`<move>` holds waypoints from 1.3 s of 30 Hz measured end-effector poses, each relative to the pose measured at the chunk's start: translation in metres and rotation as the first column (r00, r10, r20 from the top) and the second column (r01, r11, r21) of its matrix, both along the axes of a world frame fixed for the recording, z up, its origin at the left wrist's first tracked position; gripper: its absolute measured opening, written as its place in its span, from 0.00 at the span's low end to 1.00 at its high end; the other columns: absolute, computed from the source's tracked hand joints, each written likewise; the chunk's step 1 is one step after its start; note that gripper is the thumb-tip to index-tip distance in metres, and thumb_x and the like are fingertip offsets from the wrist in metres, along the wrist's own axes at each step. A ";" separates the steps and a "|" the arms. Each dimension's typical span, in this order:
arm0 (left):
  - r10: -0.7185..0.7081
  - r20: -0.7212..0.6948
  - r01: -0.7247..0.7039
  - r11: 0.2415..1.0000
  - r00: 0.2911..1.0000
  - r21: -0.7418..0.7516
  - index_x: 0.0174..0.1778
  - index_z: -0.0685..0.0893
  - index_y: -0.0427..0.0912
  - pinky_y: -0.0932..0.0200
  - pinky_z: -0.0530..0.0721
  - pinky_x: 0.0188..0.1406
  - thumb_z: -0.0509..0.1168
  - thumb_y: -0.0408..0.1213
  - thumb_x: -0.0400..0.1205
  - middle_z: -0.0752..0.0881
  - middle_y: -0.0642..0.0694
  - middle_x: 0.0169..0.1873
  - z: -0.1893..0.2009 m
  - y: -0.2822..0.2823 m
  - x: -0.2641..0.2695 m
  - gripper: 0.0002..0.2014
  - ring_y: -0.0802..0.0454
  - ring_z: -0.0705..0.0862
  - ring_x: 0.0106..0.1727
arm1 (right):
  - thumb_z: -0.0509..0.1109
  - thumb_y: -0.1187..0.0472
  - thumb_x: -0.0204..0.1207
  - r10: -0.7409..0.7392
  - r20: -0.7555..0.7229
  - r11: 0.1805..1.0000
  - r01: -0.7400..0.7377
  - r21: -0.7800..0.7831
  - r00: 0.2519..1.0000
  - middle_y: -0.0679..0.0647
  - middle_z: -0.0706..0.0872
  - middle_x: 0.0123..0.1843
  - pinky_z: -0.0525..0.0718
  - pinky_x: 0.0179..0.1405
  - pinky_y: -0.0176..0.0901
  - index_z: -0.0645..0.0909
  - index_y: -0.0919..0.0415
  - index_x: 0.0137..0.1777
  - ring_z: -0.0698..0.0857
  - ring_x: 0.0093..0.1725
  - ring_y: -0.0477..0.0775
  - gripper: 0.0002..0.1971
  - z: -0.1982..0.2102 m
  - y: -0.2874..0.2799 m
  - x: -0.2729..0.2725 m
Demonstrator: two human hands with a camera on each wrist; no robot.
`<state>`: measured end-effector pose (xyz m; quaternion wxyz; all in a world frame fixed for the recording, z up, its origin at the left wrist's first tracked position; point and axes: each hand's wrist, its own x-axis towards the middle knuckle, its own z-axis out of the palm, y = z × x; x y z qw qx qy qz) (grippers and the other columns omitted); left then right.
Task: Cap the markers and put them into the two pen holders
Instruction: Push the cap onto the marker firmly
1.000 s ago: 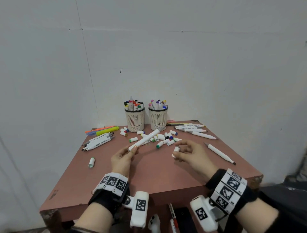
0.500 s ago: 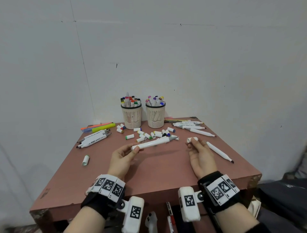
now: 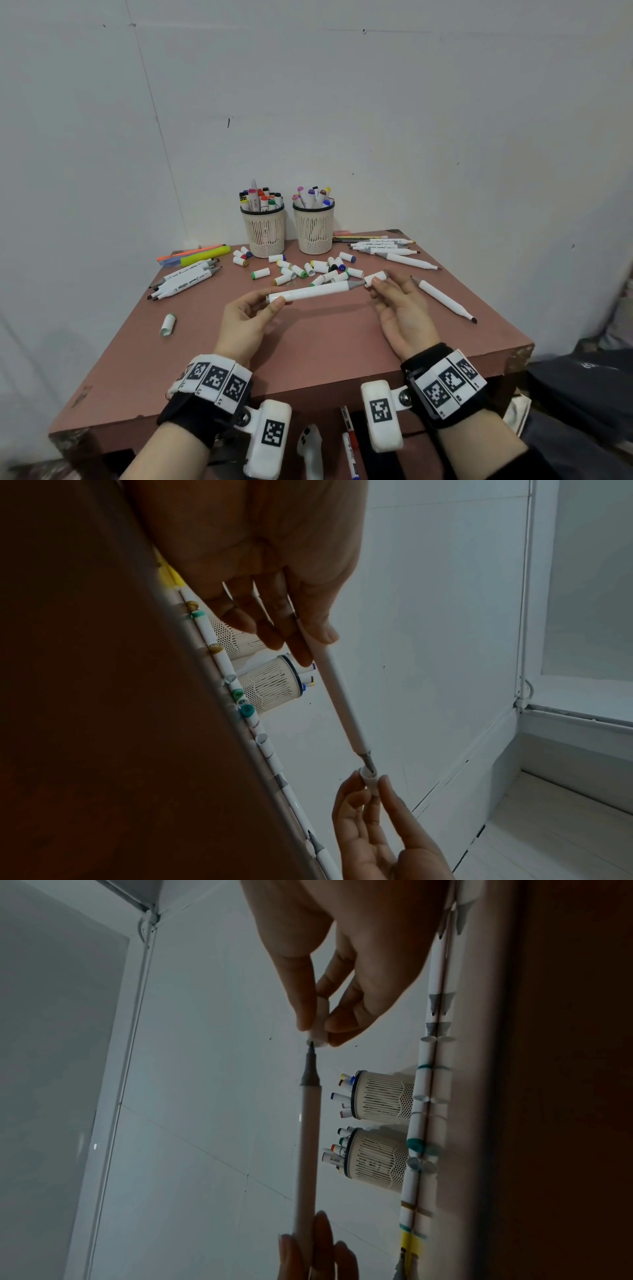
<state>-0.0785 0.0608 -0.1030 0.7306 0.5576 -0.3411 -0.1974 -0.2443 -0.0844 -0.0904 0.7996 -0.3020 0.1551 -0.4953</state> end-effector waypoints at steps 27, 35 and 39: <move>0.065 -0.046 -0.061 0.995 0.997 0.078 0.48 0.85 0.42 0.71 0.76 0.22 0.68 0.24 0.77 0.90 0.53 0.30 -0.001 -0.004 0.001 0.10 0.62 0.81 0.25 | 0.70 0.80 0.71 0.056 -0.431 0.965 -0.160 -0.209 0.900 0.60 0.88 0.40 0.88 0.42 0.36 0.83 0.68 0.50 0.87 0.39 0.52 0.11 -0.007 0.008 0.004; 0.178 -0.201 -0.172 0.984 0.963 0.044 0.50 0.84 0.40 0.68 0.78 0.34 0.68 0.33 0.80 0.91 0.51 0.31 0.010 -0.001 0.000 0.04 0.58 0.84 0.38 | 0.72 0.77 0.71 -0.085 -0.376 0.958 -0.028 -0.286 0.923 0.57 0.89 0.37 0.87 0.41 0.38 0.85 0.63 0.46 0.86 0.36 0.51 0.10 0.005 0.015 -0.007; 0.228 -0.232 -0.229 0.973 0.946 0.024 0.51 0.84 0.40 0.65 0.78 0.41 0.68 0.33 0.80 0.90 0.52 0.30 0.020 0.004 0.004 0.05 0.57 0.84 0.40 | 0.74 0.76 0.70 -0.365 -0.374 0.787 0.068 -0.614 0.853 0.55 0.88 0.37 0.85 0.39 0.35 0.85 0.58 0.42 0.86 0.34 0.45 0.11 0.034 0.015 -0.033</move>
